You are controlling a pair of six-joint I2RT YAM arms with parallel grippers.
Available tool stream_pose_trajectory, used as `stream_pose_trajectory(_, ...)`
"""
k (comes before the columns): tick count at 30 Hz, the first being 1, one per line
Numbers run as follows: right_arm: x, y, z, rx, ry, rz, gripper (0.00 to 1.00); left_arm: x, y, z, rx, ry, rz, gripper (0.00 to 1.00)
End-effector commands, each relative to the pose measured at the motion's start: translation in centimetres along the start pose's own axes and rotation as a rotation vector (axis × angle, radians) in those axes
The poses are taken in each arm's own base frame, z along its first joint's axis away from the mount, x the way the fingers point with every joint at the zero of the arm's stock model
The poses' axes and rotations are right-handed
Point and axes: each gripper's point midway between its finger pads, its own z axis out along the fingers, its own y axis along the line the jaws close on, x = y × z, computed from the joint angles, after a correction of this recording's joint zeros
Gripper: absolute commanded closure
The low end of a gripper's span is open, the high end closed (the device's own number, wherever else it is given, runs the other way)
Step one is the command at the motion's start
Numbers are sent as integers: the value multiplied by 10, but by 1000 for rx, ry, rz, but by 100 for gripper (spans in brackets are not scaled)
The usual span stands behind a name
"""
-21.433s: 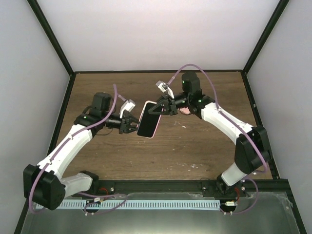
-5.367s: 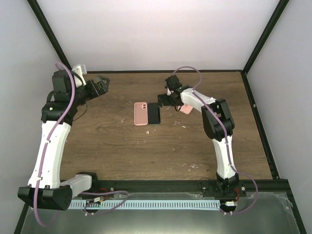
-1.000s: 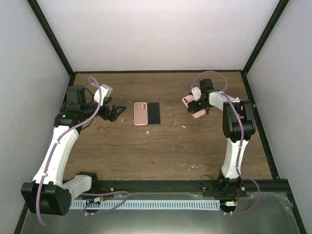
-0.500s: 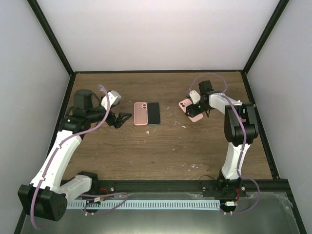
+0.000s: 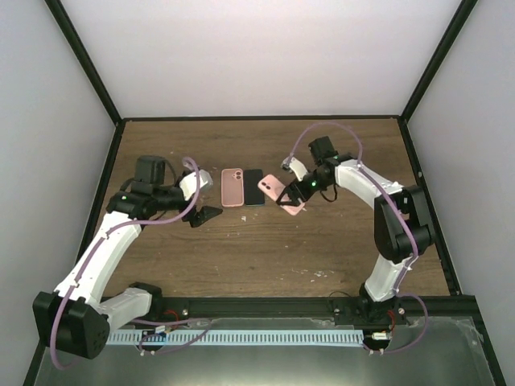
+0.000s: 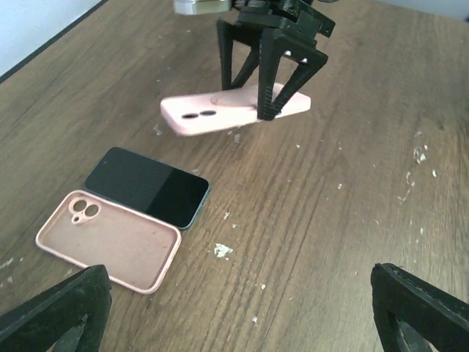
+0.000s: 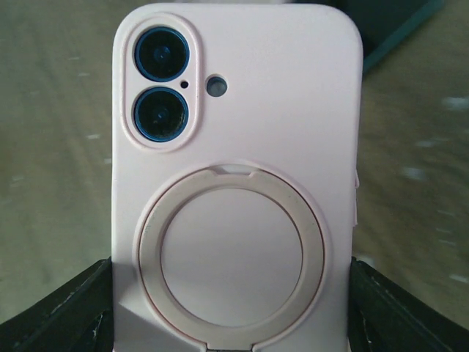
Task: Take the phone out of the phone case
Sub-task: Pick up the phone at the center of the board.
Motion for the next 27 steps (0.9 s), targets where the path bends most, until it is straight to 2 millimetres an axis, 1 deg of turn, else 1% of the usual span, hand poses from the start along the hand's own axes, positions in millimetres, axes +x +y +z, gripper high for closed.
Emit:
stream_pose_trajectory(1,-12,78,-6,-278,-49,-38,52,7,-23,3,129,5,171,4)
stream_pose_trajectory(7,-2,142,3,-455,-6,-96,52,17,-37,3,168,-6,410,13)
stream_pose_trajectory(9,-1,161,4,-513,9,-110,53,20,-45,1,194,-3,496,15)
stream_pose_trajectory(11,0,175,2,-569,13,-114,53,28,-56,0,245,24,555,16)
stream_pose_trajectory(15,1,195,2,-636,30,-134,53,45,-75,-1,324,55,670,18)
stream_pose_trajectory(18,1,207,1,-680,38,-143,53,54,-78,3,328,72,715,20)
stream_pose_trajectory(21,1,217,-2,-725,46,-147,53,51,-74,9,308,58,707,25)
stream_pose_trajectory(27,0,235,-4,-799,74,-149,53,48,-82,14,326,31,701,32)
